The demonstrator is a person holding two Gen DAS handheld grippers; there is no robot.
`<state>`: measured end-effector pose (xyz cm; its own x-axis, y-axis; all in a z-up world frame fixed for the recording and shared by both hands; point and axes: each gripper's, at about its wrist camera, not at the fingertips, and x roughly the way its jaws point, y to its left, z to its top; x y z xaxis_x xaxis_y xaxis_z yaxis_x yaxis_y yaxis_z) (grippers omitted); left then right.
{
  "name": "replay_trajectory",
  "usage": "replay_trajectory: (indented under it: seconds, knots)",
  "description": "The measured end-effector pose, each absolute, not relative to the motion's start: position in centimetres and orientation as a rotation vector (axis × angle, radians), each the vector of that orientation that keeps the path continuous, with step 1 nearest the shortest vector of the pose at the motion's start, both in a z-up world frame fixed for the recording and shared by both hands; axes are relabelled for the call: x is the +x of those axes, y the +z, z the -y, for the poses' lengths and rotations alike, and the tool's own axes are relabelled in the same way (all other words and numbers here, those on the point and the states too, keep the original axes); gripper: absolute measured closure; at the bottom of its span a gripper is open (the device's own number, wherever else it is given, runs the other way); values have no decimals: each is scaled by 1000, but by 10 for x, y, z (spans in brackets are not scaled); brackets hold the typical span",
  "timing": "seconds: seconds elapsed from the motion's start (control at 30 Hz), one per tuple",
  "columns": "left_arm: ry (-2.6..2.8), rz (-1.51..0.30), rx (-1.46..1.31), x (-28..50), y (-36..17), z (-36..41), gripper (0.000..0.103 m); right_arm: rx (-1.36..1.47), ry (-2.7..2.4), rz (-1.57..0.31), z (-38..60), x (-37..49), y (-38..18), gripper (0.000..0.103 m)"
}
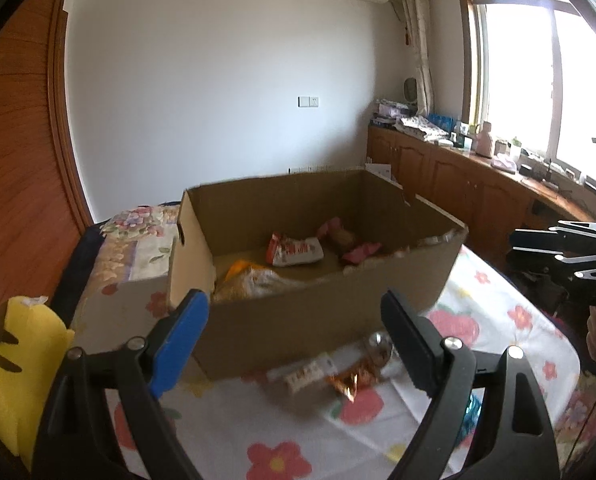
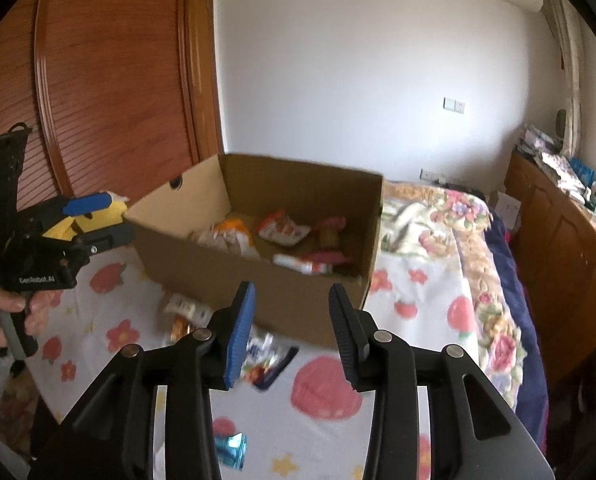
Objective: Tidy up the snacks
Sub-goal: 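Lower the right gripper onto the teal wrapped bar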
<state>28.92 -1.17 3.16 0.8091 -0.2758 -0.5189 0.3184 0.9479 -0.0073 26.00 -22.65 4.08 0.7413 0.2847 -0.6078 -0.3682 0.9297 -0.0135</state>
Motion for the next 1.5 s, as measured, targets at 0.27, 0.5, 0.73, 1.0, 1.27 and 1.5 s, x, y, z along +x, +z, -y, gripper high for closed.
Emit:
replay_trajectory:
  seconds: [0.27, 0.5, 0.73, 1.0, 1.27, 1.5]
  knots:
    - [-311, -597, 88, 266, -9, 8, 15, -114, 347, -712, 232, 238, 3, 63]
    - [-303, -638, 91, 253, -43, 8, 15, -98, 378, -758, 226, 227, -27, 63]
    - [-307, -664, 70, 249, -52, 6, 15, -69, 405, -814, 217, 226, -56, 62]
    - [-280, -648, 68, 249, -50, 2, 14, -53, 450, -883, 200, 230, -79, 62]
    - [-256, -618, 103, 244, -48, 7, 14, -71, 489, -917, 189, 229, -83, 62]
    - [-244, -600, 100, 241, -46, 6, 14, -80, 471, -923, 191, 221, -81, 60]
